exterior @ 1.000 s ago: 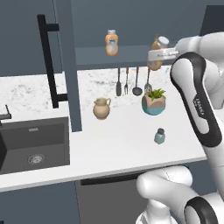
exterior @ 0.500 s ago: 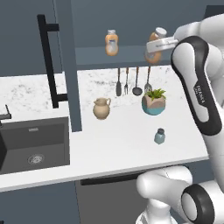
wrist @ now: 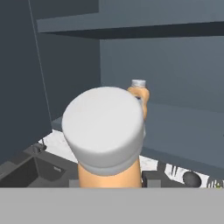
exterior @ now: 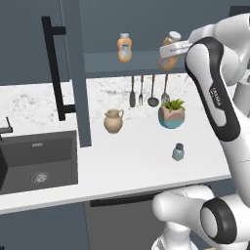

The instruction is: Put the shaker and condiment bottle from the counter next to their counterparts in the cabinet.

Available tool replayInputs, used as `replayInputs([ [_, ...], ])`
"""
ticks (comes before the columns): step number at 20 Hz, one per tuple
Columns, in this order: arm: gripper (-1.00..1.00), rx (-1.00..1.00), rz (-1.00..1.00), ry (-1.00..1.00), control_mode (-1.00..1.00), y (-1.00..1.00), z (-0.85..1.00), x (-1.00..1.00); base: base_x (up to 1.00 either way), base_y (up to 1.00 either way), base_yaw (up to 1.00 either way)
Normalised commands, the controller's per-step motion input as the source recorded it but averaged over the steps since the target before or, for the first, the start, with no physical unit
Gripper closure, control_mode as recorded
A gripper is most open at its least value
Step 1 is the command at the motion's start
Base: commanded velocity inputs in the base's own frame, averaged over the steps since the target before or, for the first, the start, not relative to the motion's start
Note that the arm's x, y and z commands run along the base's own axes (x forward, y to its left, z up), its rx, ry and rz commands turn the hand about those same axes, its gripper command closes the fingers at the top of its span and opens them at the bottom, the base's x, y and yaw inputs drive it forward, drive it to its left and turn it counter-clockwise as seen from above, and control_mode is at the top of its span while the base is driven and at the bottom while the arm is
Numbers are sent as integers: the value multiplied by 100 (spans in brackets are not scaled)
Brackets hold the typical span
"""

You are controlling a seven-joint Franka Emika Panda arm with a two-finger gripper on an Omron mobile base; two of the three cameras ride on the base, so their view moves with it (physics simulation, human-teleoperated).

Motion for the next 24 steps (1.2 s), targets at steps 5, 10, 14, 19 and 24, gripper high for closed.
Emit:
replayInputs([
  [5, 100, 0, 0, 0, -100, 0, -17, 22, 0, 0, 0],
  [10, 100, 0, 0, 0, -100, 0, 0, 38, 0, 0, 0],
  [14, 100, 0, 0, 3, -100, 0, 0, 34, 0, 0, 0],
  [19, 100, 0, 0, 7, -100, 0, 0, 42, 0, 0, 0],
  [24, 100, 0, 0, 7, -100, 0, 0, 37, 0, 0, 0],
])
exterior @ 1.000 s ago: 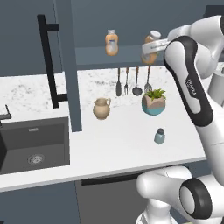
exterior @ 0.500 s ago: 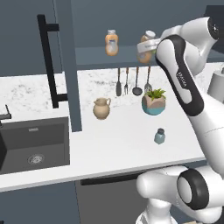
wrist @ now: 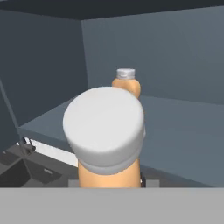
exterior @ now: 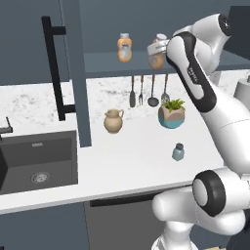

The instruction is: Put the shaker and condiment bottle from the counter next to their counterparts in the cabinet.

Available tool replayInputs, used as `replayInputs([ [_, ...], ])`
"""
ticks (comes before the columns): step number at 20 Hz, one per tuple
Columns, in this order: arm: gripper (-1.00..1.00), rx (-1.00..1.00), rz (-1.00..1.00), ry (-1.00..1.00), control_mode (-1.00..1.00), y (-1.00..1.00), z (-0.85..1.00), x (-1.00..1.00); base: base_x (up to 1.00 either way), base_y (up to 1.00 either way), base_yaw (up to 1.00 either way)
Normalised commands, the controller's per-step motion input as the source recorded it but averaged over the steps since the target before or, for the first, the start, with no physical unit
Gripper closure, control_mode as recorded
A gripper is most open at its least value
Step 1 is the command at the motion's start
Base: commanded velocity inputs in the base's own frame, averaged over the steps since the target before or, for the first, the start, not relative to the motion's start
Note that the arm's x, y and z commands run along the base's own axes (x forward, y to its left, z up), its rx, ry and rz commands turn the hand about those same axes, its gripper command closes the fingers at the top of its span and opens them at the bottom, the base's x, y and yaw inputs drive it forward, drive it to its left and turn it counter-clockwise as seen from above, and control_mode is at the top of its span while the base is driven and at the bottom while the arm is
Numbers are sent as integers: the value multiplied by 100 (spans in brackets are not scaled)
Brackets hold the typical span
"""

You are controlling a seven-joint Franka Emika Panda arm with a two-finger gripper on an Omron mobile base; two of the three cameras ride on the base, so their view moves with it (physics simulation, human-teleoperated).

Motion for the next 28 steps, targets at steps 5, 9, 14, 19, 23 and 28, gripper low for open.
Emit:
replayInputs([
  [5, 100, 0, 0, 0, -100, 0, 0, 24, 0, 0, 0],
  [9, 100, 0, -1, 0, -100, 0, 0, 19, 0, 0, 0],
  [14, 100, 0, -3, 0, -100, 0, -1, 9, 0, 0, 0],
  [19, 100, 0, -4, 0, -100, 0, -4, 0, 0, 0, 0],
  [23, 100, 0, -4, -1, -100, 0, -14, 0, 0, 0, 0],
  [28, 100, 0, -4, -4, -100, 0, -15, 5, 0, 0, 0],
])
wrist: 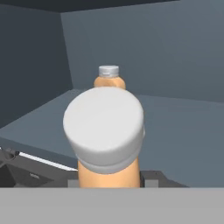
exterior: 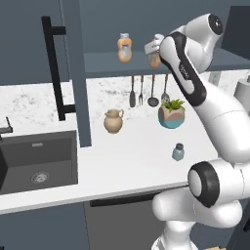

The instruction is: Put the shaker and condiment bottle from the counter next to their counterparts in the cabinet.

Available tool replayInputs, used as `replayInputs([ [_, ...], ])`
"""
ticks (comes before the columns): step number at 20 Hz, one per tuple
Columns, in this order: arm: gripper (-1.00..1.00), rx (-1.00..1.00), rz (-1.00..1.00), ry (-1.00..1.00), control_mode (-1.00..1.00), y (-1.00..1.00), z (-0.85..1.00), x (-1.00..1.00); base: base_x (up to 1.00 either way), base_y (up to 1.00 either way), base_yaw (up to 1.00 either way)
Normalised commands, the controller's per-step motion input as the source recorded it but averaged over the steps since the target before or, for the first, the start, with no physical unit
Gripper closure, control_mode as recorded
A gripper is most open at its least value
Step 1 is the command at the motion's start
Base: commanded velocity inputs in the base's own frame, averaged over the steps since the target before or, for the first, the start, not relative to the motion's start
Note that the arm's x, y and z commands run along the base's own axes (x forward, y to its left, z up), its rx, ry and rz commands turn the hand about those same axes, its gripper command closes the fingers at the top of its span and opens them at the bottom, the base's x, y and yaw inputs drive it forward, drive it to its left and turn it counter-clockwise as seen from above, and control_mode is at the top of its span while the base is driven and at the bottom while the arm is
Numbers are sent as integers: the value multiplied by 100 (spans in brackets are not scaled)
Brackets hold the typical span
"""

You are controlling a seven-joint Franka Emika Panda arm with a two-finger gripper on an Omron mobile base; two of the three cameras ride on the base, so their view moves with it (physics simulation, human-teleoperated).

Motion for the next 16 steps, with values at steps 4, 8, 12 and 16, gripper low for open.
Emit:
replayInputs([
  [4, 100, 0, -2, -4, -100, 0, -11, 20, 0, 0, 0],
  [8, 100, 0, -1, -1, -100, 0, -6, 31, 0, 0, 0],
  [12, 100, 0, 0, 0, -100, 0, -3, 31, 0, 0, 0],
  [16, 100, 0, 0, 0, -100, 0, 0, 29, 0, 0, 0],
])
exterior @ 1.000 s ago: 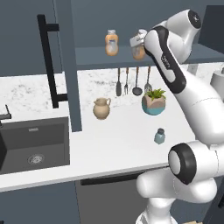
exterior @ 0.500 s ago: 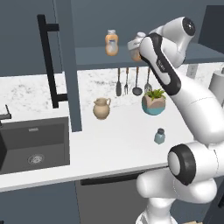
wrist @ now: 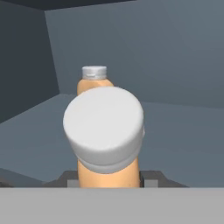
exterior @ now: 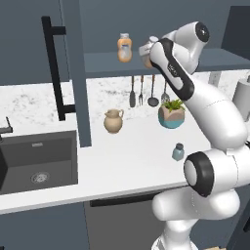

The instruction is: Put the shaker and condiment bottle from the counter next to their counterparts in the cabinet.

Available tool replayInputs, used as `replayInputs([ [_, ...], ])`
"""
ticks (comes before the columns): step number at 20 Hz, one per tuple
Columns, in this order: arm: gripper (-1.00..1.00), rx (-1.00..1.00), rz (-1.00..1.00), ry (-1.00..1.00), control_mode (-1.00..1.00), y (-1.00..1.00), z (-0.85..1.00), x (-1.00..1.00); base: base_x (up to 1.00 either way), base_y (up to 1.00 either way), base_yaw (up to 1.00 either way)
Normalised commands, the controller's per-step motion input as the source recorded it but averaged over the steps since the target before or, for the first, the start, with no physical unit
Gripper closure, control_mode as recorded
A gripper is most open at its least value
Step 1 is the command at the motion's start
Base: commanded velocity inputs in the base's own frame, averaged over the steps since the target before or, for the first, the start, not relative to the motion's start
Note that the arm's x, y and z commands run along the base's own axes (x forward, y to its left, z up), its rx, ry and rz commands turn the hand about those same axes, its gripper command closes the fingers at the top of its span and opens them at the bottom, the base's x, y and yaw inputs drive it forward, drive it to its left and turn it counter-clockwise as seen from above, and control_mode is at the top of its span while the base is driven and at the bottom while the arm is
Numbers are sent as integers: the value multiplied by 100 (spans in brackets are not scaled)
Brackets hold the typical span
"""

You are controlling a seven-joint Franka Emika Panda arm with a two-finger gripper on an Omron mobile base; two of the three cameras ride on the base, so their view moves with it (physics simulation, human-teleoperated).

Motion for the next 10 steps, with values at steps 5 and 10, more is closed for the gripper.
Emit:
replayInputs([
  [5, 100, 1, 0, 0, -100, 0, 0, 28, 0, 0, 0],
  [10, 100, 2, 0, 0, -100, 0, -1, 25, 0, 0, 0],
])
